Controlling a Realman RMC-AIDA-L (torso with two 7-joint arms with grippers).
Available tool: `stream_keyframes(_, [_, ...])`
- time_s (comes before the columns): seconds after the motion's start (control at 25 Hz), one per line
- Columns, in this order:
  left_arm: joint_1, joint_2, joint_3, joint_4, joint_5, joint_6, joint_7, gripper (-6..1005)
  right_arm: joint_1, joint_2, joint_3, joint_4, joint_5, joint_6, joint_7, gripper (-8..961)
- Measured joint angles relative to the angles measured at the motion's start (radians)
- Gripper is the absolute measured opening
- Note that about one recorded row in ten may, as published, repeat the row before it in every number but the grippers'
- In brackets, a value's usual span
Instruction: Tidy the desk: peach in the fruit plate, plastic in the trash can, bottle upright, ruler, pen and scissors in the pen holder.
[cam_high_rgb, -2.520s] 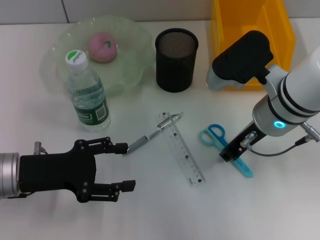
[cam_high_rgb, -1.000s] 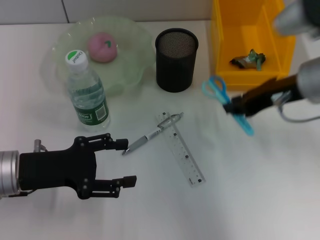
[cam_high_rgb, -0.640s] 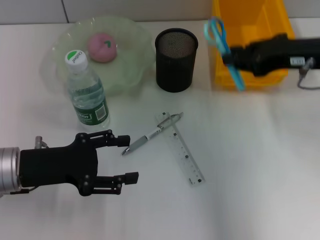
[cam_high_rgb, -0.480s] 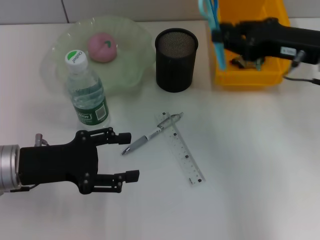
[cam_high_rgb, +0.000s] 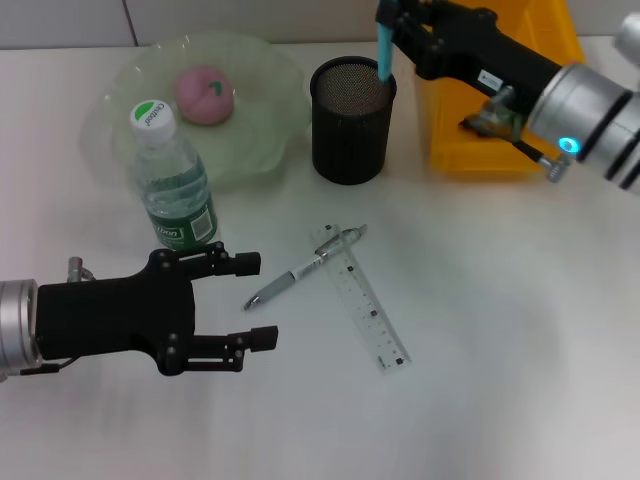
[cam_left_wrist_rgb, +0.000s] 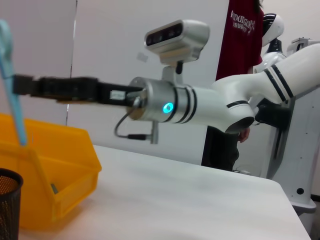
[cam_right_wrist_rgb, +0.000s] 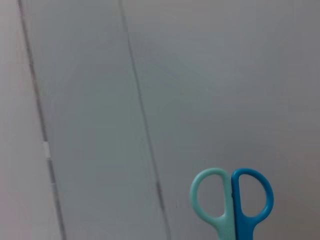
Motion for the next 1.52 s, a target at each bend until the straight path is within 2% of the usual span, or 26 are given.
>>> stream_keyframes(0.04, [-0.001,0.0,0.0,0.0,0.0,0.0,0.0,828,0.047,0.0,-0.001,0.071,0.052,0.033,-0.049,280])
stream_keyframes(0.08, [-0.001,0.0,0.0,0.0,0.0,0.0,0.0,828,0.047,0.0,-0.001,0.071,0.052,0.033,-0.049,282])
stream_keyframes(0.16, [-0.001,0.0,0.0,0.0,0.0,-0.001,0.002,828,0.102,0.001,-0.001,0.127,0.085,0.102,-0.064,285])
stream_keyframes(0.36, [-0.001,-0.002,-0.002,0.0,0.0,-0.003,0.004,828,0.134,0.001,-0.058,0.143,0.084,0.141,-0.066,294])
stream_keyframes(0.92, [-0.001,-0.003,-0.003,0.0,-0.007,0.0,0.001,827,0.102,0.001,-0.08,0.139,0.089,0.116,-0.037,320])
stream_keyframes(1.0, [0.001,-0.003,-0.003,0.0,-0.007,0.001,0.001,827,0.096,0.001,-0.08,0.139,0.089,0.099,-0.033,395])
stream_keyframes(1.12, [0.005,-0.003,-0.003,0.0,-0.007,0.007,0.0,827,0.073,0.001,-0.08,0.123,0.09,0.055,-0.02,507])
stream_keyframes(1.16, [0.006,-0.003,-0.003,0.0,-0.007,0.013,0.001,827,0.037,-0.001,-0.081,0.083,0.088,0.027,0.012,544])
stream_keyframes(1.2, [0.007,-0.003,-0.003,0.0,-0.007,0.016,0.002,827,0.037,-0.001,-0.081,0.083,0.088,0.027,0.012,569])
stream_keyframes(1.24, [0.008,-0.003,-0.003,0.0,-0.007,0.02,0.003,827,-0.005,-0.007,-0.087,0.028,0.077,0.009,0.052,593])
stream_keyframes(1.28, [0.009,-0.003,-0.003,0.0,-0.007,0.023,0.004,827,-0.005,-0.007,-0.087,0.028,0.077,0.009,0.052,618])
stream_keyframes(1.32, [0.009,-0.003,-0.003,0.0,-0.007,0.023,0.004,827,-0.031,-0.009,-0.09,-0.012,0.059,-0.001,0.078,642])
stream_keyframes(1.36, [0.012,-0.003,-0.003,0.0,-0.007,0.026,0.005,827,-0.092,-0.011,-0.089,-0.106,-0.003,-0.023,0.138,667])
stream_keyframes(1.4, [0.013,-0.003,-0.003,0.0,-0.007,0.027,0.005,827,-0.092,-0.011,-0.089,-0.106,-0.003,-0.023,0.138,667])
stream_keyframes(1.44, [0.014,-0.003,-0.003,0.0,-0.007,0.029,0.005,827,-0.15,-0.013,-0.082,-0.205,-0.076,-0.043,0.205,667])
stream_keyframes(1.48, [0.014,-0.003,-0.003,0.0,-0.007,0.029,0.005,827,-0.15,-0.013,-0.082,-0.205,-0.076,-0.043,0.205,667])
stream_keyframes(1.52, [0.014,-0.003,-0.003,0.0,-0.007,0.029,0.005,827,-0.219,-0.018,-0.077,-0.331,-0.173,-0.058,0.294,667])
